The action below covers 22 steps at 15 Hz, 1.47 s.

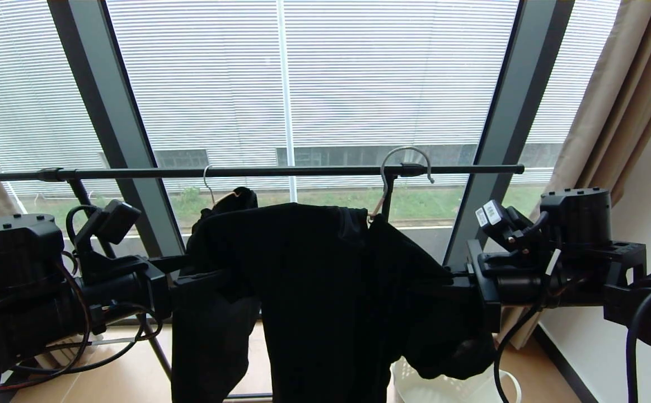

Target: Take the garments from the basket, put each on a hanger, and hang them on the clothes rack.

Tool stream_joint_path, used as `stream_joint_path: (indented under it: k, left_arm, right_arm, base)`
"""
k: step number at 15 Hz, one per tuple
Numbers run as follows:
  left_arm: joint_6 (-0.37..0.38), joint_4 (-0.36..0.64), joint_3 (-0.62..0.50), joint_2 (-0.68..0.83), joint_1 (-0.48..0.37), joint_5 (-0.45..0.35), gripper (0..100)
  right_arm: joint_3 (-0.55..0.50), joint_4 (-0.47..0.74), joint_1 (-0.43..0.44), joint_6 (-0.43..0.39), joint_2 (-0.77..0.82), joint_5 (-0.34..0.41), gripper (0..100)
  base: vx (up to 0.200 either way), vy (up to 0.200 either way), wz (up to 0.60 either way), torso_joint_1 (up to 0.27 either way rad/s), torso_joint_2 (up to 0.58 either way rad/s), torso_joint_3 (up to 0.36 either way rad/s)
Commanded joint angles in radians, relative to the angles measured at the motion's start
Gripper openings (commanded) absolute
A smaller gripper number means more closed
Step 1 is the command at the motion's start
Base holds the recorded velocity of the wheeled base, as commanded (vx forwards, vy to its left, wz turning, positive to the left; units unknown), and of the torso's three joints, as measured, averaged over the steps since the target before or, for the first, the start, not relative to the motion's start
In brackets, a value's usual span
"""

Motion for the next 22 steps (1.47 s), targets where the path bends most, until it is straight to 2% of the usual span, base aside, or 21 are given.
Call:
stream_joint_path:
  k: [1,5,8,12,22]
  left_arm:
    - [-0.005,0.000,-0.015,0.014,-0.009,0.002,0]
    - [-0.005,0.000,-0.014,0.013,-0.001,0.002,0]
    - [-0.002,-0.002,-0.017,0.030,0.040,-0.001,0]
    - [-0.002,-0.002,-0.034,0.079,0.092,-0.002,0]
    - [-0.002,-0.038,-0.029,0.097,0.114,-0.004,0]
  right_arm:
    - [0.000,-0.001,0.003,0.000,-0.004,0.000,0]
    - [-0.003,-0.001,0.002,0.000,-0.002,0.000,0]
    - [-0.014,-0.002,-0.015,0.001,0.005,0.000,0]
    - [-0.022,-0.002,-0.064,0.000,0.007,0.042,0]
    - [-0.045,-0.002,-0.169,-0.002,0.005,0.076,0]
  base:
    - [0.000,0.000,0.00,0.000,0.00,0.000]
    - [0.000,0.000,0.00,0.000,0.00,0.000]
    - [0.000,0.000,0.00,0.000,0.00,0.000]
    - [0.000,0.000,0.00,0.000,0.00,0.000]
    - [0.000,0.000,0.00,0.000,0.00,0.000]
